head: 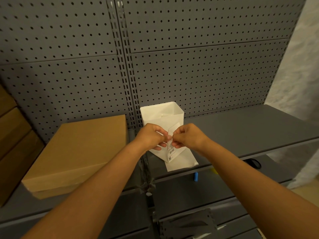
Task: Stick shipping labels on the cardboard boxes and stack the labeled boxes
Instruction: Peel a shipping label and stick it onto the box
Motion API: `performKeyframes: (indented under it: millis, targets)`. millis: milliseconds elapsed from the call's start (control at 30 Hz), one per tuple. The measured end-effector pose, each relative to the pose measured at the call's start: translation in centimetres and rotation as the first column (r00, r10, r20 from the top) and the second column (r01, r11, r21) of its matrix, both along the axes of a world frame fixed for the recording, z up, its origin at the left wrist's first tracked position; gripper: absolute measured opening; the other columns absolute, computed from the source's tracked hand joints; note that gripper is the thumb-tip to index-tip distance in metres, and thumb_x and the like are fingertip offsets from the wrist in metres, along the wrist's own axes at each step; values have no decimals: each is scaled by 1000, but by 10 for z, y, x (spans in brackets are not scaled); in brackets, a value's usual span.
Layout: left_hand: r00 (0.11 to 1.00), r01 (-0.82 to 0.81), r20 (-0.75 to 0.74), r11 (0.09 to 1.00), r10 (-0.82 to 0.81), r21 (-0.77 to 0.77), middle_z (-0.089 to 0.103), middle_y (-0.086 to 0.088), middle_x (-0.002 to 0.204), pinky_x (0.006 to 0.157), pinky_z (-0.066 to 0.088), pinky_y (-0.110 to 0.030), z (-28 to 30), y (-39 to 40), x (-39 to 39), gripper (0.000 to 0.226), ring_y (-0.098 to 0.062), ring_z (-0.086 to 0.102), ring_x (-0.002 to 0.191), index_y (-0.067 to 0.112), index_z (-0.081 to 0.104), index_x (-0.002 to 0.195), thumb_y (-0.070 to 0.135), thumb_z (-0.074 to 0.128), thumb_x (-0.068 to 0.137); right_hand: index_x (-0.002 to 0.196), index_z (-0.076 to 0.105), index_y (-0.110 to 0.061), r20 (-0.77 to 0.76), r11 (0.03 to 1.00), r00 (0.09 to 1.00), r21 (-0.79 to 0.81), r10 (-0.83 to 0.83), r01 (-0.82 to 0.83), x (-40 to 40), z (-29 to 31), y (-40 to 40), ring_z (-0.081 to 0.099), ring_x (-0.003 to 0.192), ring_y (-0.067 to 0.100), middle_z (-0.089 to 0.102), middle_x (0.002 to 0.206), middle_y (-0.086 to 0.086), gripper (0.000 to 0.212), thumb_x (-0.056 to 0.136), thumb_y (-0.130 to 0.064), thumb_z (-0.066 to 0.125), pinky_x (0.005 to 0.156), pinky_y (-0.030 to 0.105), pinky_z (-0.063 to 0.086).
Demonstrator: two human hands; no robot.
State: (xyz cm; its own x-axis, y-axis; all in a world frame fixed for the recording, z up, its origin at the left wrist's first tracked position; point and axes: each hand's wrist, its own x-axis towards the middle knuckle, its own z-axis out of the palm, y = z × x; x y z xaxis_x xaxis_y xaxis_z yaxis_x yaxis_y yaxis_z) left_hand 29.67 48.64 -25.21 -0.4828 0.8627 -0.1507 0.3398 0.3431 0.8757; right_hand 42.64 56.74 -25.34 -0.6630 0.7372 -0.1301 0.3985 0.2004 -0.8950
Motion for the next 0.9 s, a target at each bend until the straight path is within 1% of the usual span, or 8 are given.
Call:
performKeyframes:
  millis: [100,200,333,400,500,633,767,900]
  targets:
    - [1000,-4,5,1000,4,9,72,-10,94,67,59,-27,0,-1,1,22,-18,72,81,9,68,100,18,74,81,78,64,-5,-16,1000,1000,12,5,-5,0,-1,0,69,80,26,69,81,12,13,90,-10,62,83,36,58]
    - [1000,-11,7,1000,11,6,72,-9,93,65,59,-26,0,-2,-1,22,-16,72,80,10,68,100,18,75,81,79,65,-7,-26,1000,1000,4,17,-17,0,-2,-1,69,78,24,69,80,11,13,91,-9,60,83,34,58]
    - [1000,-4,8,1000,4,6,72,-8,94,64,58,-24,-1,-3,-2,21,-14,71,77,11,68,102,18,73,83,87,66,-1,-77,997,996,-56,43,-48,2,-2,-1,68,71,18,68,82,13,11,92,-5,57,71,22,59]
    - [1000,-4,15,1000,4,16,72,-8,94,63,58,-24,0,-4,-3,20,-13,71,76,11,68,103,18,71,84,94,66,3,-125,993,991,-98,48,-61,4,-3,-1,68,71,17,69,84,14,13,93,-4,55,67,20,58]
    - [999,-5,39,1000,4,29,72,-7,91,64,59,-23,0,-6,-5,20,-12,70,74,11,67,103,19,71,85,97,66,3,-202,983,979,-172,32,-68,6,-4,-2,70,74,19,70,87,16,15,94,-4,53,68,21,59]
    - [999,0,50,999,-2,32,72,-5,90,65,58,-24,0,-8,-5,20,-12,71,76,11,68,103,20,71,85,89,68,-2,-216,976,976,-209,12,-58,6,-4,-3,71,75,21,71,85,16,8,90,-5,60,69,23,59]
    - [999,-2,47,1000,1,26,72,-6,92,65,58,-24,-1,-8,-4,17,-13,71,77,12,68,100,19,71,84,88,68,-2,-192,979,981,-199,0,-39,6,-4,-2,71,75,22,71,85,17,7,89,-5,62,72,27,60]
    - [999,-6,32,1000,6,20,72,-5,92,64,58,-23,0,-7,-3,18,-12,71,77,13,69,100,20,72,84,78,69,-8,-152,990,988,-143,-16,-5,3,-3,-3,71,78,25,71,86,18,13,88,-5,62,78,33,60]
